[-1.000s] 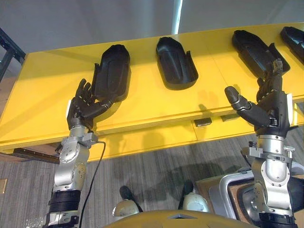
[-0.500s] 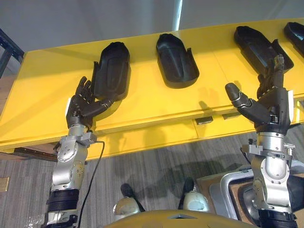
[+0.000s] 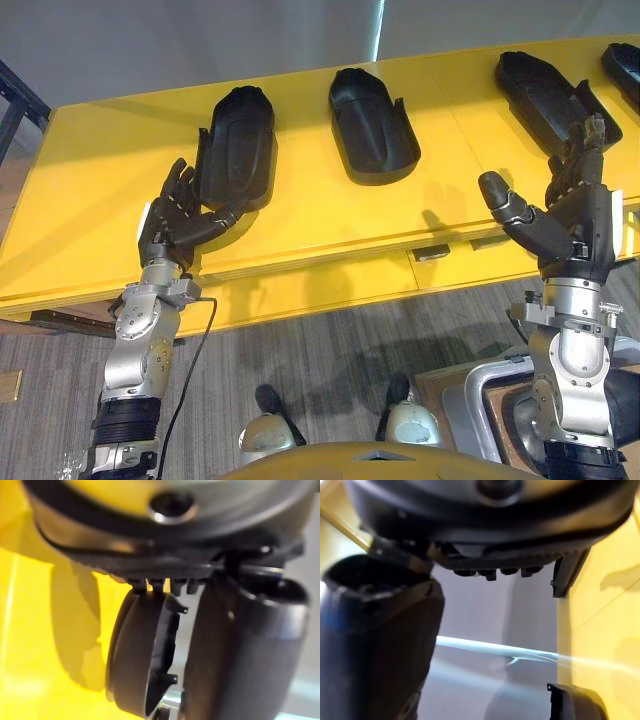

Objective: Walk over and take three plastic housings, then place them on the shelf

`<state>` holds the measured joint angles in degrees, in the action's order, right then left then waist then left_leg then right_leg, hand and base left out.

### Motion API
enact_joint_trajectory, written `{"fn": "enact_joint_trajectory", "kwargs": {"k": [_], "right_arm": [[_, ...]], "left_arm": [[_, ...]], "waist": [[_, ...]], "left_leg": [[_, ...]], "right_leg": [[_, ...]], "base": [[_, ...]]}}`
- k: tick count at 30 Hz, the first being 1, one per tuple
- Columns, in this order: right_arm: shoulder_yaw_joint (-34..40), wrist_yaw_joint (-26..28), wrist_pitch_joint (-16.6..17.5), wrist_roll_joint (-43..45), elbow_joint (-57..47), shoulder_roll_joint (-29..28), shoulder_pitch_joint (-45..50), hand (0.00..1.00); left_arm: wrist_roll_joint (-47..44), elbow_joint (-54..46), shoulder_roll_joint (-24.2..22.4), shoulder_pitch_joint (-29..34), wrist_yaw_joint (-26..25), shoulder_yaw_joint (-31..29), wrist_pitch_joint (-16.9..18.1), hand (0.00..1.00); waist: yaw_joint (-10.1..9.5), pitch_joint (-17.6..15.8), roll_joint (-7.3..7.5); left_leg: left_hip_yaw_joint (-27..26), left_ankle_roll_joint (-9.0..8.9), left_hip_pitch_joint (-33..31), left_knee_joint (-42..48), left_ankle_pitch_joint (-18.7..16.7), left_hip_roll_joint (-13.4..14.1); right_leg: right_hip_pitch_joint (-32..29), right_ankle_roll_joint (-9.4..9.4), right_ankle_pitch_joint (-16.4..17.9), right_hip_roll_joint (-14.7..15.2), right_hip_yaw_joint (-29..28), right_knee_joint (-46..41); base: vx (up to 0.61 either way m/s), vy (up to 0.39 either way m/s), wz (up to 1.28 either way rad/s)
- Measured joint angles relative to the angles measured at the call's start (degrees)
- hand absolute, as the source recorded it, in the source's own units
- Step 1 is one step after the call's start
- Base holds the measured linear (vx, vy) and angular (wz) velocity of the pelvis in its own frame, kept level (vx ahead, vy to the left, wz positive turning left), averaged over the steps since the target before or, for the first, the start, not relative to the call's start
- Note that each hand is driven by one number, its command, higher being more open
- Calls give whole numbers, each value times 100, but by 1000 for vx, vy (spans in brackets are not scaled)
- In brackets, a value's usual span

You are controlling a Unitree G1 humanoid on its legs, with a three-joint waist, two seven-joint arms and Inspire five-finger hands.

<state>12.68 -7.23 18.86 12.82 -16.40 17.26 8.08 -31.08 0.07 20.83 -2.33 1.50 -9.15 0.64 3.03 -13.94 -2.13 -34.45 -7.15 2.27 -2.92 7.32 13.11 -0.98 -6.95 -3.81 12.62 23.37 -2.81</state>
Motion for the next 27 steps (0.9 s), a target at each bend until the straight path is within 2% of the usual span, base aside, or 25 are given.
{"fn": "enact_joint_trajectory", "kwargs": {"k": [27], "right_arm": [[-106,-39,-104,99,-15,0,0,100]], "left_arm": [[-3,-2,231,-13,215,-15,-218,100]], "waist": [[-5,-1,0]], "left_leg": [[11,0,-2,-3,1,-4]], "right_leg": [[5,-1,-1,4,8,1]], "base": [[0,0,0]]}}
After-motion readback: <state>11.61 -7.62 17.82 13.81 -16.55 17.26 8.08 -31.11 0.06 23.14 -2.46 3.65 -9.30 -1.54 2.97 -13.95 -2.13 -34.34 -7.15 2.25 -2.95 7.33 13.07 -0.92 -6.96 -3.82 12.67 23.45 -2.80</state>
